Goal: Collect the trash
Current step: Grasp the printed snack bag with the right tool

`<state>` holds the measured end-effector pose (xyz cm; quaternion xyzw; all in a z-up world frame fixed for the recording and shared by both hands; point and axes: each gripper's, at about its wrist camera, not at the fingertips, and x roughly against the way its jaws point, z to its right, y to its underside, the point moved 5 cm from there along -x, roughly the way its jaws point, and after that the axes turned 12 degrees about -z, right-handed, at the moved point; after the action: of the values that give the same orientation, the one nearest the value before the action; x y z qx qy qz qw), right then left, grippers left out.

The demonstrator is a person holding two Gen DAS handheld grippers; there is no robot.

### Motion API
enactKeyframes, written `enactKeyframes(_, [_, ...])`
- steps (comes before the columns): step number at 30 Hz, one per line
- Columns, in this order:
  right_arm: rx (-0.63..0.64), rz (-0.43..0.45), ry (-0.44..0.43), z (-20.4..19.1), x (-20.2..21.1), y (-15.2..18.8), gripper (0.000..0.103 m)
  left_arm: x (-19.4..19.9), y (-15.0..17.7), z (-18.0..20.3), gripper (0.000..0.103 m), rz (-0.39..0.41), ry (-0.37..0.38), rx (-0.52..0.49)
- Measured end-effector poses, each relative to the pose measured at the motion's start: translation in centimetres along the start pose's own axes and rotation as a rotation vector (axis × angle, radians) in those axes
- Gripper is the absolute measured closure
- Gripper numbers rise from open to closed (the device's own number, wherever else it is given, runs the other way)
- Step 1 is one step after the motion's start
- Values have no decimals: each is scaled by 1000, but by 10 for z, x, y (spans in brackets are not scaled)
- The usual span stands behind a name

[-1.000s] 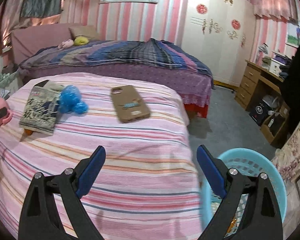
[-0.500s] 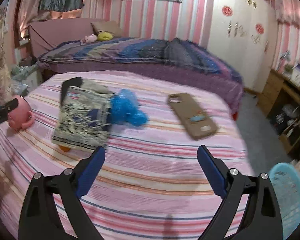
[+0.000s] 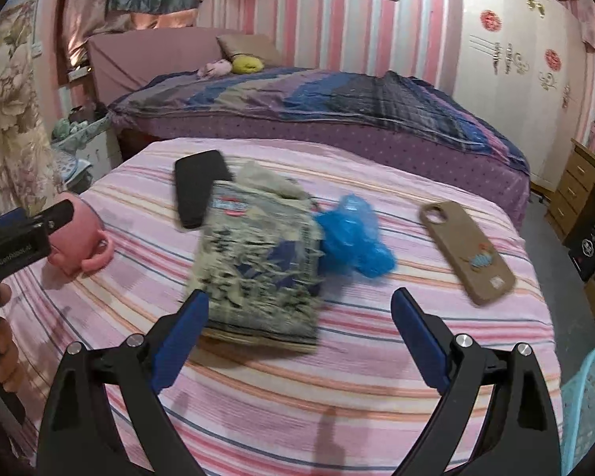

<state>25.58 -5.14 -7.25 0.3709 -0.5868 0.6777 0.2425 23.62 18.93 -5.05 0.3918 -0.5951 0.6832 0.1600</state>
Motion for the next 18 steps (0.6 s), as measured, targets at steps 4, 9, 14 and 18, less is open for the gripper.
enactKeyframes(4, [21, -49, 8, -21, -11, -10, 12, -1, 0, 0, 6, -8, 21, 5])
enactKeyframes(9, [42, -83, 47, -32, -9, -12, 22, -2, 0, 7, 6, -10, 40, -11])
enactKeyframes(14, [19, -68, 91, -12, 0, -12, 35, -3, 1, 18, 6, -16, 56, -26])
enactKeyframes(18, [-40, -67, 121, 26, 9, -9, 39, -4, 4, 28, 6, -31, 78, -39])
